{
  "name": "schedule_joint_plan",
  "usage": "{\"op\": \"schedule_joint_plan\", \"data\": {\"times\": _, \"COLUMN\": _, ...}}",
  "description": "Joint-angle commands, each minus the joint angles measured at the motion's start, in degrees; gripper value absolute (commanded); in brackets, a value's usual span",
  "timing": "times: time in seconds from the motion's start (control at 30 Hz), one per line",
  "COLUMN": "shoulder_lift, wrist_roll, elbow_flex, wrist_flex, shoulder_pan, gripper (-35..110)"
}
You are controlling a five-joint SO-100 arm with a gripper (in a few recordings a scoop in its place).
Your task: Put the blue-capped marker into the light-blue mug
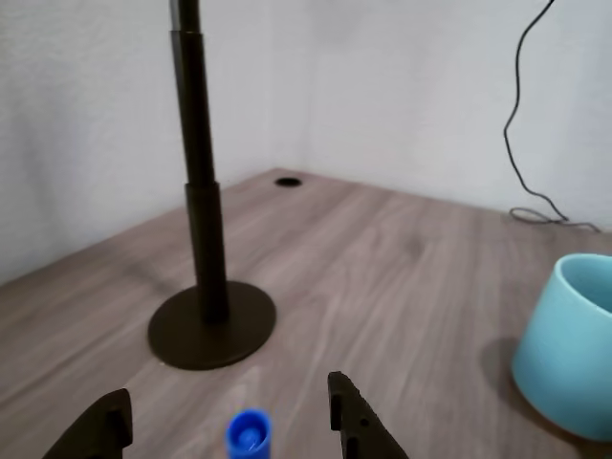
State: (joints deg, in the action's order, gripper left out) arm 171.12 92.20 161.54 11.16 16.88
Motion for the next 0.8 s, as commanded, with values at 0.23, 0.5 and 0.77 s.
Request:
{"op": "schedule_joint_plan", "data": {"times": 0.23, "shoulder_lift": -13.6, "wrist_roll": 1.8, "elbow_flex": -3.3, "wrist_flex": -9.4, "shoulder_pan": 0.5, "gripper": 32}}
{"op": "schedule_joint_plan", "data": {"times": 0.5, "shoulder_lift": -16.1, "wrist_roll": 3.3, "elbow_flex": 4.2, "wrist_flex": -18.5, "shoulder_pan": -2.5, "gripper": 33}}
{"op": "schedule_joint_plan", "data": {"times": 0.77, "shoulder_lift": -24.3, "wrist_roll": 3.5, "elbow_flex": 4.9, "wrist_flex": -26.3, "shoulder_pan": -2.3, "gripper": 33}}
